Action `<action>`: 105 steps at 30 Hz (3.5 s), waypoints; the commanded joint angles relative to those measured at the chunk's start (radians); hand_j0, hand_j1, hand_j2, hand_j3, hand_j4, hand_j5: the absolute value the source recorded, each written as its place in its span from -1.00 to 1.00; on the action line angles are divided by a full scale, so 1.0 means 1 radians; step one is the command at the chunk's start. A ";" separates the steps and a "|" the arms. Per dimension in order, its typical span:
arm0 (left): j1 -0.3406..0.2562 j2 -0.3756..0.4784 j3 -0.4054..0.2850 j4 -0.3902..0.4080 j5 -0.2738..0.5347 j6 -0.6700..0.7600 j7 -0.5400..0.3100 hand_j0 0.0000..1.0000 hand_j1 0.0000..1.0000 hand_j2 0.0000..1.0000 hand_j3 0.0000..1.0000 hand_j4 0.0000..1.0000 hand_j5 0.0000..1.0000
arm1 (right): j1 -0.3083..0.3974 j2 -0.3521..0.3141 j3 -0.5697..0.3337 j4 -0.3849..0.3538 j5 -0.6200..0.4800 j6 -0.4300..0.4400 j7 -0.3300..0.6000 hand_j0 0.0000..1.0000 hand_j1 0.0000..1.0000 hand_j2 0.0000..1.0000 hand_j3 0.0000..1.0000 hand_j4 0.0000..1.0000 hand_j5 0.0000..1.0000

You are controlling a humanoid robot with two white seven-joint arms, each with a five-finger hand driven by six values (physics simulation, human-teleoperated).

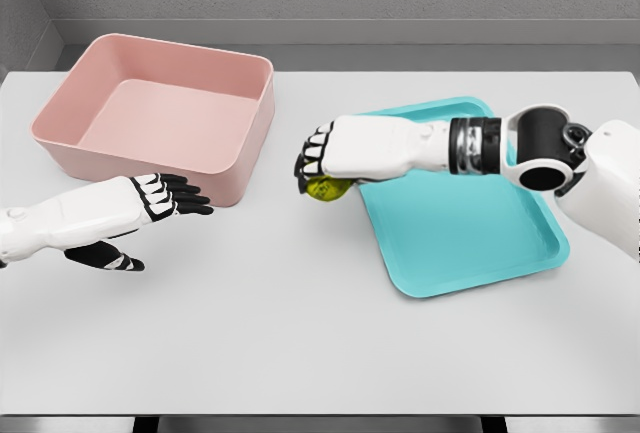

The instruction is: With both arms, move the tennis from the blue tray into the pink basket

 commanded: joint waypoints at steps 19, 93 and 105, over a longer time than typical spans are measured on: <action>0.002 0.000 -0.001 0.000 0.010 0.001 0.000 1.00 1.00 1.00 1.00 1.00 1.00 | 0.012 0.095 0.084 0.078 0.058 0.002 0.004 0.10 0.10 0.10 0.10 0.10 0.10; -0.244 -0.338 -0.098 0.024 0.020 0.001 -0.047 1.00 1.00 1.00 1.00 1.00 1.00 | 0.124 -0.450 -0.112 0.043 -0.138 0.002 -0.003 1.00 1.00 1.00 1.00 1.00 1.00; -0.403 -0.353 -0.360 0.120 0.151 0.001 -0.118 1.00 1.00 1.00 1.00 1.00 1.00 | 0.235 -0.456 -0.244 0.055 -0.136 0.002 0.009 1.00 1.00 1.00 1.00 1.00 1.00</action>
